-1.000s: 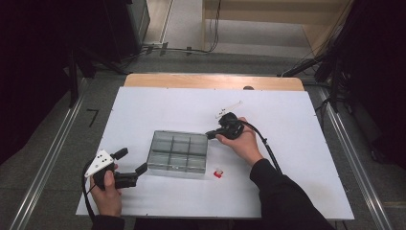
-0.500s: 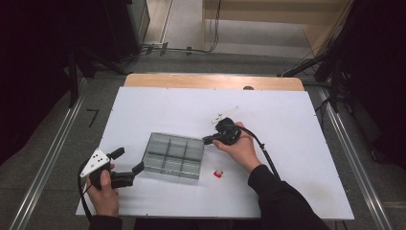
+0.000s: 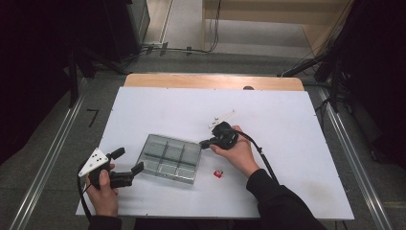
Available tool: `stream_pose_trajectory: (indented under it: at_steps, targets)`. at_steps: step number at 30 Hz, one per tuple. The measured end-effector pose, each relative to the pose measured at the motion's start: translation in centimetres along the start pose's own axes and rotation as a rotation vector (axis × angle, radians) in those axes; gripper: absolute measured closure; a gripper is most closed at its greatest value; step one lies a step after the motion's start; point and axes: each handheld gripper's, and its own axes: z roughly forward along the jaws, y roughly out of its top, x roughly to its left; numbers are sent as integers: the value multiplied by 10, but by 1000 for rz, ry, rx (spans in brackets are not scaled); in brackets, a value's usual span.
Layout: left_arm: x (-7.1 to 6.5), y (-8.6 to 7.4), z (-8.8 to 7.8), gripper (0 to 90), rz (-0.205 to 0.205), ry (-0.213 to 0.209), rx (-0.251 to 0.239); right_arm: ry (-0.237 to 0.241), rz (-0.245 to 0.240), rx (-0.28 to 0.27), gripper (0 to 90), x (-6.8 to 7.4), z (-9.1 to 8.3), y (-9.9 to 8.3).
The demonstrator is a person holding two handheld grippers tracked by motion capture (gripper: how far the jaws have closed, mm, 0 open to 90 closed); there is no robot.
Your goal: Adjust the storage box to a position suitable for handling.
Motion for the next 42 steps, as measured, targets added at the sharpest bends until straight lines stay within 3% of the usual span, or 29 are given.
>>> stream_pose_trajectory:
  at_steps: [9,13,16,20,22,25,27,30,32,34,35,36,38,41,42]
  targets:
    - [1,1,0,14,-6,-9,10,12,-6,0,881,7,3,0]
    - [5,3,-1,14,-37,-42,-1,12,-10,0,881,9,3,-1]
    - [7,4,-3,14,-39,-39,8,12,-17,5,881,11,3,-1]
    - [8,6,0,17,-51,-44,33,26,2,-27,879,9,-1,-1]
    - [7,10,3,17,-47,-55,49,7,12,-41,877,9,-5,0]
    - [7,13,5,52,-45,-50,55,-23,31,-77,737,6,-12,-2]
    - [8,15,6,63,-53,-68,61,-32,57,-96,688,4,-17,-6]
    - [11,19,8,108,-71,-61,70,-18,72,-117,643,0,-21,-12]
    - [15,23,9,183,-88,-58,65,-33,90,-143,514,-3,-28,-20]
    - [17,24,9,274,-96,-60,65,-61,86,-160,447,-3,-34,-25]
    - [19,24,9,274,-105,-74,63,-61,86,-160,447,-3,-34,-25]
    - [23,26,10,397,-118,-83,71,-64,91,-189,382,-3,-40,-31]
    - [26,26,11,500,-121,-89,74,-99,89,-207,279,-1,-47,-36]
    - [31,28,14,617,-127,-81,88,-131,88,-224,158,1,-55,-45]
    - [32,29,15,617,-128,-76,89,-131,88,-224,158,1,-55,-45]
